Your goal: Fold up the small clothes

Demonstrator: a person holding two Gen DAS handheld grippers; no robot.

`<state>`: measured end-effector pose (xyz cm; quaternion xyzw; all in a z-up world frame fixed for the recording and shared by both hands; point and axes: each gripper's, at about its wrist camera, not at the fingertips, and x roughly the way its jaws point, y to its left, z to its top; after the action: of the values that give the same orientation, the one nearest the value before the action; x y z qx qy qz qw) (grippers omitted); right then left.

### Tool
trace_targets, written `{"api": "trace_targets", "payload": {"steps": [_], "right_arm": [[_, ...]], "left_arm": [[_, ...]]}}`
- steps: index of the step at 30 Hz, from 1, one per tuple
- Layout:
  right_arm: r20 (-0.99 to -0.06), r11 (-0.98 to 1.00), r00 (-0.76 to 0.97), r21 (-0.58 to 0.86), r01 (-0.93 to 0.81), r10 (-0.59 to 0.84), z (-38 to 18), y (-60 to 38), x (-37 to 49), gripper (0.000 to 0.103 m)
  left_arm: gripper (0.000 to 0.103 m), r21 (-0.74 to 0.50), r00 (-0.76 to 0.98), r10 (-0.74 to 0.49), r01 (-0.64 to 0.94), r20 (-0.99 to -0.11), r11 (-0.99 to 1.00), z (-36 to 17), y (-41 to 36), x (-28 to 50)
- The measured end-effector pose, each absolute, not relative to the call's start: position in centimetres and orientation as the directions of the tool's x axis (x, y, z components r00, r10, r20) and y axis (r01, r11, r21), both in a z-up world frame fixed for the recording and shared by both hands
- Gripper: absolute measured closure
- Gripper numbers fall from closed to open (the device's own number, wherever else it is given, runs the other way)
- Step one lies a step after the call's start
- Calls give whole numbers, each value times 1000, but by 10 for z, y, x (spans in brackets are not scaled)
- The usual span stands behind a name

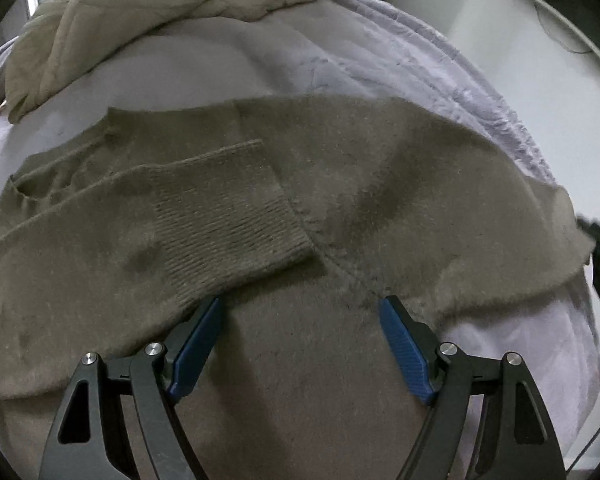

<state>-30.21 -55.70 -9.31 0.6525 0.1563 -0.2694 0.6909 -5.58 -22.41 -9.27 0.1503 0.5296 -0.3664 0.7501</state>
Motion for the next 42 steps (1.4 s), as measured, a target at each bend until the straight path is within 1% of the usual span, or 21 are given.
{"api": "trace_targets", "payload": {"steps": [4, 7, 11, 13, 16, 20, 21, 22, 23, 24, 25, 28, 29, 30, 31, 32, 34, 36, 38, 41, 42], "right_arm": [[-507, 256, 860, 825, 503, -56, -44, -535, -239, 98], [-482, 445, 873, 799, 406, 69, -11, -499, -177, 98], [-506, 671, 825, 705, 228, 252, 15, -417, -88, 98], [-536, 732, 775, 666, 143, 336, 13, -372, -53, 98], [-613, 780, 652, 624, 53, 446, -17, -295, -6, 98], [-738, 825, 482, 563, 55, 472, -76, -230, 19, 96], [-779, 844, 444, 529, 89, 442, -88, -223, 21, 89], [-804, 853, 421, 508, 122, 419, -96, -221, 22, 79], [-811, 844, 416, 511, 162, 411, -100, -223, 19, 57], [-786, 813, 442, 552, 188, 432, -100, -228, 14, 40], [-767, 785, 467, 581, 214, 440, -98, -236, 9, 38], [-725, 692, 546, 645, 323, 420, -95, -258, 0, 39], [-714, 651, 562, 667, 363, 418, -97, -266, 1, 52], [-712, 627, 567, 675, 389, 415, -100, -269, 3, 81], [-717, 616, 566, 673, 409, 407, -97, -273, 9, 97], [-725, 627, 569, 661, 413, 389, -93, -273, 15, 97], [-714, 692, 602, 635, 344, 356, -70, -259, 26, 97], [-713, 796, 611, 567, 213, 344, -45, -228, 37, 97], [-736, 879, 592, 468, 94, 329, -34, -192, 51, 97], [-779, 941, 542, 333, -67, 314, -39, -140, 61, 96], [-793, 945, 522, 311, -100, 316, -47, -126, 63, 93]], "left_arm": [[23, -216, 170, -441, 685, -881, 696, -73, -191, -40], [23, -233, 199, -461, 654, -865, 719, -61, -156, -32], [23, -209, 269, -436, 593, -859, 778, -49, -103, -13], [23, -191, 303, -406, 548, -862, 814, -47, -72, -2], [23, -154, 344, -342, 472, -874, 868, -53, -25, 13], [23, -125, 359, -265, 368, -895, 921, -69, 29, 24], [23, -124, 357, -253, 348, -899, 929, -72, 40, 26], [23, -126, 355, -247, 330, -902, 935, -75, 51, 26], [23, -129, 354, -243, 317, -903, 940, -78, 58, 26], [23, -132, 355, -242, 308, -903, 942, -80, 65, 25], [23, -136, 356, -243, 300, -902, 944, -80, 69, 25], [23, -158, 353, -254, 277, -901, 948, -82, 86, 24], [23, -168, 351, -259, 270, -900, 948, -82, 90, 23], [23, -177, 347, -264, 263, -900, 949, -82, 92, 24], [23, -183, 346, -267, 257, -899, 949, -82, 95, 24], [23, -187, 348, -269, 253, -898, 949, -81, 98, 25], [23, -196, 353, -276, 246, -894, 949, -78, 104, 27], [23, -216, 358, -291, 236, -887, 947, -74, 116, 27], [23, -229, 360, -300, 227, -883, 947, -73, 127, 28], [23, -232, 355, -298, 218, -886, 948, -74, 141, 31], [23, -230, 356, -295, 214, -887, 949, -75, 146, 32]]}}
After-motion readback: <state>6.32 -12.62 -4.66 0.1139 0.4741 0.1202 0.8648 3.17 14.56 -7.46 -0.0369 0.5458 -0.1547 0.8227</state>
